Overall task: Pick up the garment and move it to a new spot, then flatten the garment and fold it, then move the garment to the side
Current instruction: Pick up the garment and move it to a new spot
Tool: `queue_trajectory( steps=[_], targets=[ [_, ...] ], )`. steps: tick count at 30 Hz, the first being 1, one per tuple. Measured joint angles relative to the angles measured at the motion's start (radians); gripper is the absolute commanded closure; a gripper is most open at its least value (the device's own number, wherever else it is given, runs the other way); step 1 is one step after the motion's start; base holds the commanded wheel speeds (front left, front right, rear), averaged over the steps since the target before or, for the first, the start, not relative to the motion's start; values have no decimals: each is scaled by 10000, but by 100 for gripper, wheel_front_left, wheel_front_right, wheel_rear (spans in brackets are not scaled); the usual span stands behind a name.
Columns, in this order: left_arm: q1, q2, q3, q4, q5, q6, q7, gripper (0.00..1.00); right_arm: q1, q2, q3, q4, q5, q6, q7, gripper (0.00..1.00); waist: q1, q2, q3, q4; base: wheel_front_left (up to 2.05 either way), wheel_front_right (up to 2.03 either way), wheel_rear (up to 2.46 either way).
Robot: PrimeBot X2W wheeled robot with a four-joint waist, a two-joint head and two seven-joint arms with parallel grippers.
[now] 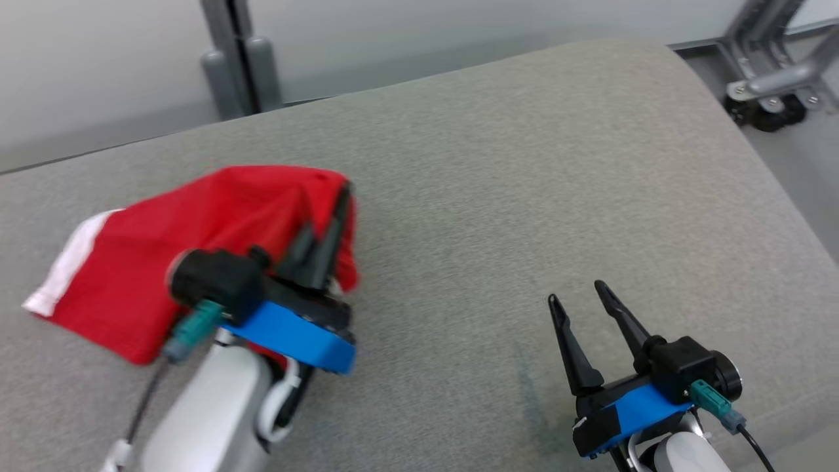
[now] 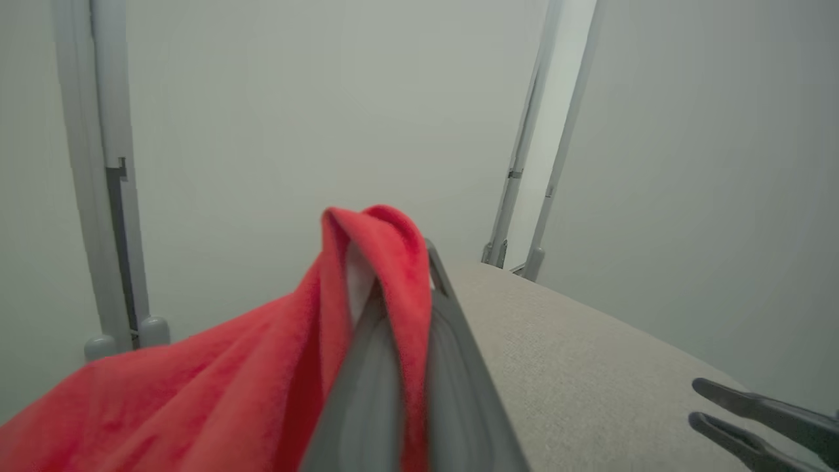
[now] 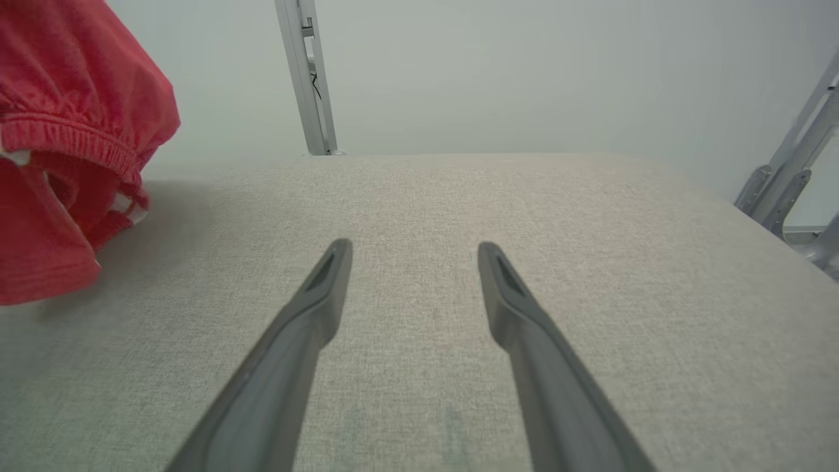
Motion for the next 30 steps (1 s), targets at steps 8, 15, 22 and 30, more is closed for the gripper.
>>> queue_trajectory(
  steps=[8, 15, 22, 30],
  targets=[
    [380, -422, -811, 127, 261, -2, 0, 0, 87, 0, 117, -182, 136, 0, -2, 0, -1, -1, -114, -441, 0, 0, 0],
    [868, -293, 148, 614, 642, -2, 0, 0, 105, 2, 15, -138, 136, 0, -2, 0, -1, -1, -336, 308, 0, 0, 0],
    [1963, -366, 1937, 995, 1164, 0, -2, 0, 106, 4, -221, 104, 56, 0, -2, 0, -1, 0, -887, 1391, 0, 0, 0],
    [3400, -867, 3737, 945, 2309, 44, -10, 0, 441, 13, -679, 382, -19, 0, -2, 0, -3, -1, -1797, 2454, 0, 0, 0]
  ],
)
